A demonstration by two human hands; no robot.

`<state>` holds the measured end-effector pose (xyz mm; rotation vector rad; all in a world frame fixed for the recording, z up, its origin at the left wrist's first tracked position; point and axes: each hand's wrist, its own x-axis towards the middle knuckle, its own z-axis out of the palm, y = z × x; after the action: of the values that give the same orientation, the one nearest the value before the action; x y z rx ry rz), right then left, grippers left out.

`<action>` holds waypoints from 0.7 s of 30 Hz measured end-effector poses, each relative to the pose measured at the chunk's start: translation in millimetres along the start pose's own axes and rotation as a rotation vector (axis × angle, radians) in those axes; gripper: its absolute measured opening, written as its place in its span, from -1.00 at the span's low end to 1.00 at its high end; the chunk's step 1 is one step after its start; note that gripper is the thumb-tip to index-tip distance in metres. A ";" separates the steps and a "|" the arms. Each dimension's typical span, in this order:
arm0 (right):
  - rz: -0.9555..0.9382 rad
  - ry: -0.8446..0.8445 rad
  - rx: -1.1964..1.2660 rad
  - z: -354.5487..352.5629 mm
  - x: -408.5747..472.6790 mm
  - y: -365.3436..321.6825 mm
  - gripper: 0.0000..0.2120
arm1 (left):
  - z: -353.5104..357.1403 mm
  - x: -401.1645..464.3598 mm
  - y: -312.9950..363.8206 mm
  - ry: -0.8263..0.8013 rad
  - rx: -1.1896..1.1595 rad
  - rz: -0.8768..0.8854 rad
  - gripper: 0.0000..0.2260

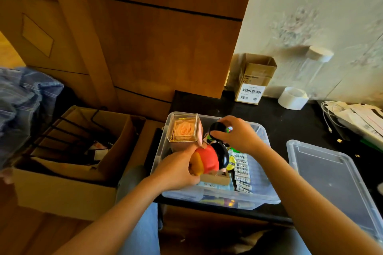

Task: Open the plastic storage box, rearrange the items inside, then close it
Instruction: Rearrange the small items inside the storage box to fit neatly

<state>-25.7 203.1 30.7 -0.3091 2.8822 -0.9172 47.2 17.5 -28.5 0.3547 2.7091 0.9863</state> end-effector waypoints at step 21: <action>-0.222 0.031 0.024 16.4 -38.0 32.1 -0.36 | -32.1 11.2 34.8 0.014 -0.740 0.113 -0.58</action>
<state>8.7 228.0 0.0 -0.6280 2.9051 -0.9965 32.0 27.7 16.6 0.3465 2.1349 1.9066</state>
